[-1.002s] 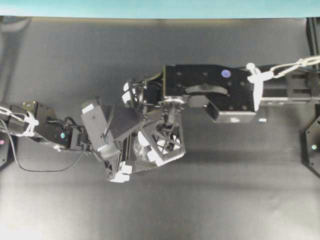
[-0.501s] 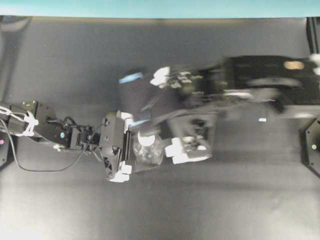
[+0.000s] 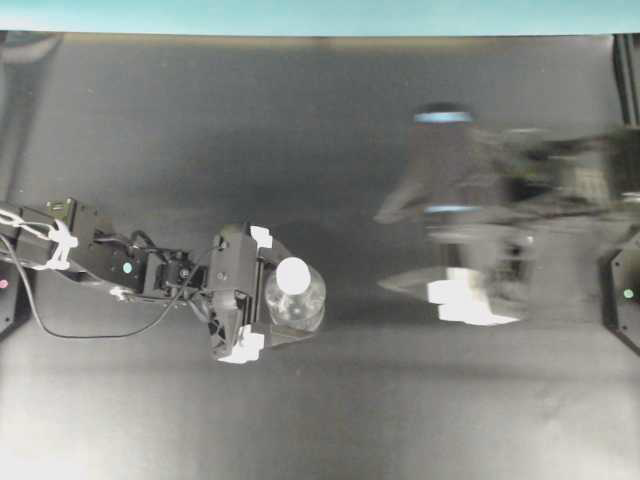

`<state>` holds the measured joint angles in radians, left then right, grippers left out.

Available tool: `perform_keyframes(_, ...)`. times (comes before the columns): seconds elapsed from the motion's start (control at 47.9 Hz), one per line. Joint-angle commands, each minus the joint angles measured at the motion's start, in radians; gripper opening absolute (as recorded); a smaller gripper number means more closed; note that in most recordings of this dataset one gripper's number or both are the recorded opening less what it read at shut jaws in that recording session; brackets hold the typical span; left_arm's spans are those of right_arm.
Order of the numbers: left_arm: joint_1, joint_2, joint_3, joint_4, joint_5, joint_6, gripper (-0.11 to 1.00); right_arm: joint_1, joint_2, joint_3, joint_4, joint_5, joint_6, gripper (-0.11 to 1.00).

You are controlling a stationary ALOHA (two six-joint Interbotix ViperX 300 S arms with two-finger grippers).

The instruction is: Open the bottle cap by holding the bottle with the left arm and twisting the cap with the right arm.

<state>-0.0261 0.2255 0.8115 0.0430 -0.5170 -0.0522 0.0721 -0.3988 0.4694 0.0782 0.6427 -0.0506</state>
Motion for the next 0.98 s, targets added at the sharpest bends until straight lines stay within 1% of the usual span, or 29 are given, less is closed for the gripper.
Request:
perform_keyframes(0.0, 0.006, -0.003, -0.005, 0.002, 0.005, -0.002, 0.95, 0.021, -0.091, 0.048, 0.002, -0.051, 0.015, 0.79)
perform_keyframes(0.167, 0.003, -0.006, -0.008, 0.002, 0.006, -0.002, 0.95, 0.031, -0.265, 0.179, 0.003, -0.152, 0.02, 0.79)
perform_keyframes(0.23, 0.005, -0.006, -0.008, 0.002, 0.005, -0.002, 0.95, 0.031, -0.318, 0.221, 0.002, -0.19, 0.02, 0.78)
perform_keyframes(0.313, 0.005, -0.005, -0.008, 0.002, 0.005, -0.002, 0.95, 0.031, -0.368, 0.264, 0.002, -0.213, 0.023, 0.78)
perform_keyframes(0.522, 0.002, -0.009, -0.011, 0.002, 0.003, -0.003, 0.94, 0.031, -0.413, 0.334, 0.002, -0.215, 0.02, 0.78)
perform_keyframes(0.626, 0.0, -0.015, -0.012, 0.002, 0.002, -0.015, 0.94, 0.031, -0.44, 0.364, 0.002, -0.216, 0.021, 0.78)
perform_keyframes(0.96, -0.005, -0.029, -0.012, 0.002, 0.002, -0.021, 0.94, 0.031, -0.583, 0.48, 0.005, -0.247, 0.023, 0.78)
